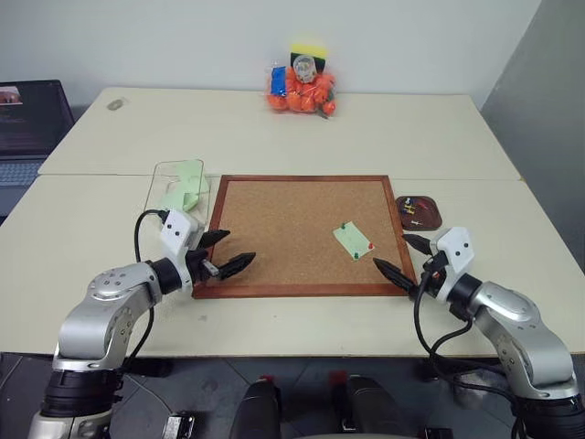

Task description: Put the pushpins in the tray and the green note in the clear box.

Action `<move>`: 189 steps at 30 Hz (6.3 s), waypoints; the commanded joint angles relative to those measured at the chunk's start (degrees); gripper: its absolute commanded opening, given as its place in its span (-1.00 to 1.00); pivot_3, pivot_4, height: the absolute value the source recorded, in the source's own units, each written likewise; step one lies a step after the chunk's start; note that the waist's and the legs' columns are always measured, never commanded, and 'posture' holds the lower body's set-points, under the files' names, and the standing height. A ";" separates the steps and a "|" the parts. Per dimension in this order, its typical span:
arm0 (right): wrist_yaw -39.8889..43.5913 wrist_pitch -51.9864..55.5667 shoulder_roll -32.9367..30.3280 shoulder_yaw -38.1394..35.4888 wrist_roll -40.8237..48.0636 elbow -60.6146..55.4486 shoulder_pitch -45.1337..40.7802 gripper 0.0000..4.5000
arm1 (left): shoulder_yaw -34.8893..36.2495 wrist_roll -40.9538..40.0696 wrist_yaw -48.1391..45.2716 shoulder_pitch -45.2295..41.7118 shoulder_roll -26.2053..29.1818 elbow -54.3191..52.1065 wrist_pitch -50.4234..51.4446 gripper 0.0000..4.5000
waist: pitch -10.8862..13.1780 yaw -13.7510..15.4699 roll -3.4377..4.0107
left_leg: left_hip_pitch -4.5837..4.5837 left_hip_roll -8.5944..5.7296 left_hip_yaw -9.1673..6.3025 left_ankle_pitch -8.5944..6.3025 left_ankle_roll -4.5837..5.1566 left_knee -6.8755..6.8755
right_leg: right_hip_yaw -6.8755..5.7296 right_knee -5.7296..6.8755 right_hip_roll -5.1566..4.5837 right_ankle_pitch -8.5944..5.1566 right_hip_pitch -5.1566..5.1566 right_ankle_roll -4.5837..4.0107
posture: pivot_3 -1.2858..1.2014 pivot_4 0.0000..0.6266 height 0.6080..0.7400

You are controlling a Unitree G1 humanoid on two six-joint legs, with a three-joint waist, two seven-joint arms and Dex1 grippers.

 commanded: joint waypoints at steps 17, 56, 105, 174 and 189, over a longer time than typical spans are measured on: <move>-0.78 -1.64 -0.13 -0.98 0.56 -2.04 -0.24 1.00 | 0.10 2.03 1.63 -1.74 -1.86 -1.06 -5.57 1.00 | 0.00 0.06 0.00 | 0.01 -0.01 0.04 0.00 0.00 0.01 | 0.01 0.03 0.00 0.00 0.00 0.01 | 0.03 -0.52 1.00; -4.67 -9.81 11.97 11.54 -10.32 27.41 -25.69 1.00 | -14.15 11.57 -6.59 -20.53 -15.88 26.81 -21.26 -0.98 | 0.00 -0.03 0.01 | 0.03 -0.06 0.11 0.01 0.01 0.12 | 0.00 0.27 0.08 0.04 -0.03 0.04 | 0.03 -0.52 1.00; 1.06 -11.40 16.44 8.40 -7.78 31.39 -27.66 -0.97 | -18.87 19.00 -7.69 -16.25 -15.74 27.29 -19.23 -1.00 | -0.11 -0.16 0.11 | 0.15 -0.03 0.14 0.02 0.03 0.12 | 0.09 0.37 0.11 0.06 0.02 0.04 | 0.03 -0.52 1.00; -3.86 -7.65 3.73 -2.73 -3.12 21.90 -18.55 0.74 | -19.14 20.11 -6.84 -19.82 -17.81 32.93 -22.88 -1.00 | -0.18 0.34 0.24 | 0.11 -0.20 0.10 0.05 0.08 0.13 | 0.00 0.33 -0.03 0.08 0.08 0.10 | 0.03 -0.52 1.00; 3.15 -16.21 5.63 7.45 -7.64 23.51 -13.96 0.74 | -18.82 20.36 -6.54 -20.23 -18.36 33.38 -23.39 -1.00 | -0.18 0.59 0.24 | 0.12 -0.27 0.10 0.06 0.09 0.15 | -0.03 0.27 -0.11 0.09 0.09 0.15 | 0.03 -0.52 1.00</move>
